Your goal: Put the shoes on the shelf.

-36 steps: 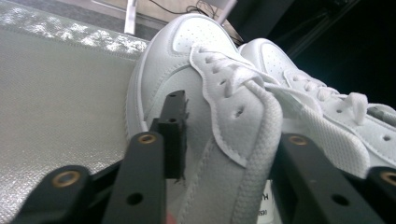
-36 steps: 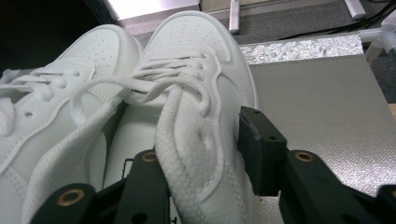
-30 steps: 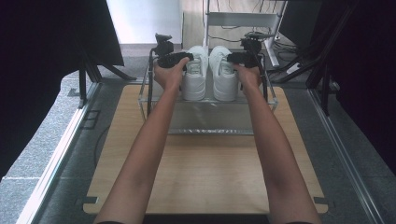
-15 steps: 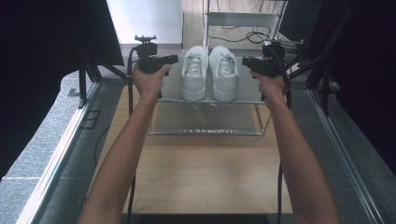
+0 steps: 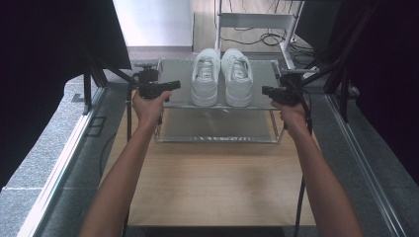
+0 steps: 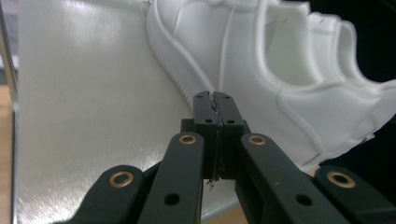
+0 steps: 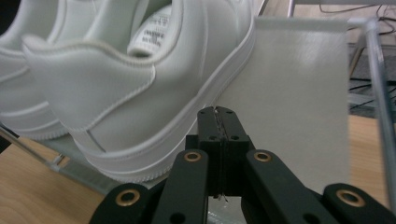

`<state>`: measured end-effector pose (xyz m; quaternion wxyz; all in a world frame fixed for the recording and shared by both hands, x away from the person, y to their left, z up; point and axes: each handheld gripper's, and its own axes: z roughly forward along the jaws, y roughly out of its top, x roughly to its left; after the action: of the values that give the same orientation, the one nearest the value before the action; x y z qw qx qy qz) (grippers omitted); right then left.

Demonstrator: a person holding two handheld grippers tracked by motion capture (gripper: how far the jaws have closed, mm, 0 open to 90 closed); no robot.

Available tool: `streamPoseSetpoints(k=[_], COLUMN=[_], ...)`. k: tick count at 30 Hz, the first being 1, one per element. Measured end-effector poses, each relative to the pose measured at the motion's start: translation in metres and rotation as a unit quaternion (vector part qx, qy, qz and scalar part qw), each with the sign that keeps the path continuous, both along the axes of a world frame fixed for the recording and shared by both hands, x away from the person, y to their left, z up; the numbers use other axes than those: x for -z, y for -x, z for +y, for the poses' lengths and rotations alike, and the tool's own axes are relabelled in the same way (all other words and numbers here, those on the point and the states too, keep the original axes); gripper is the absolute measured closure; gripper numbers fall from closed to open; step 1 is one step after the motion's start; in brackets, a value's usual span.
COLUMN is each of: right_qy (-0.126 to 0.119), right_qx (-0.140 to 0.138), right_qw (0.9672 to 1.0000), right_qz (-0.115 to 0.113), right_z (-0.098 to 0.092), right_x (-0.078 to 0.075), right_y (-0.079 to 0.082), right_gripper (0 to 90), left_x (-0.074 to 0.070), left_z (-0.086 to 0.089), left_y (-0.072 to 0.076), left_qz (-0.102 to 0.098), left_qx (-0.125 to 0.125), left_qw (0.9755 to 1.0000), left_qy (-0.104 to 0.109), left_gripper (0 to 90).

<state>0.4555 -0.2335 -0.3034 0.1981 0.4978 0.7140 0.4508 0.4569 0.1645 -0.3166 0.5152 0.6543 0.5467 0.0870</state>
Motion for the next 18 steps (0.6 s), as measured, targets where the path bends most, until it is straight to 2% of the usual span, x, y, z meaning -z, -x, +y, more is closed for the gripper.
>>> streamPoseSetpoints(k=[3, 6, 7, 12, 18], right_qy=[0.011, 0.013, 0.022, 0.030, 0.034], right_qx=[-0.012, -0.015, -0.012, -0.017, -0.015], right_qw=[0.9999, 0.9998, 0.9997, 0.9994, 0.9993], right_qz=[0.003, 0.005, 0.003, -0.003, -0.007], right_z=[0.010, 0.014, 0.018, 0.026, 0.027], right_x=[0.011, 0.015, 0.017, 0.018, 0.018], right_y=[-0.001, -0.002, -0.003, -0.002, -0.001], right_gripper=[89.7, 89.6, 89.6, 89.7, 89.8], left_x=[0.011, 0.014, 0.015, 0.017, 0.021], left_z=[-0.003, -0.005, -0.007, -0.016, -0.024], left_y=[0.000, -0.001, -0.001, -0.003, -0.005], left_qz=[0.007, 0.010, 0.011, 0.013, 0.022], left_qx=[0.004, 0.007, 0.008, 0.015, 0.028], left_qw=[1.0000, 0.9999, 0.9999, 0.9998, 0.9993], left_qy=[0.000, 0.000, -0.004, -0.002, 0.012], left_gripper=[89.9, 89.9, 89.9, 89.9, 89.9])
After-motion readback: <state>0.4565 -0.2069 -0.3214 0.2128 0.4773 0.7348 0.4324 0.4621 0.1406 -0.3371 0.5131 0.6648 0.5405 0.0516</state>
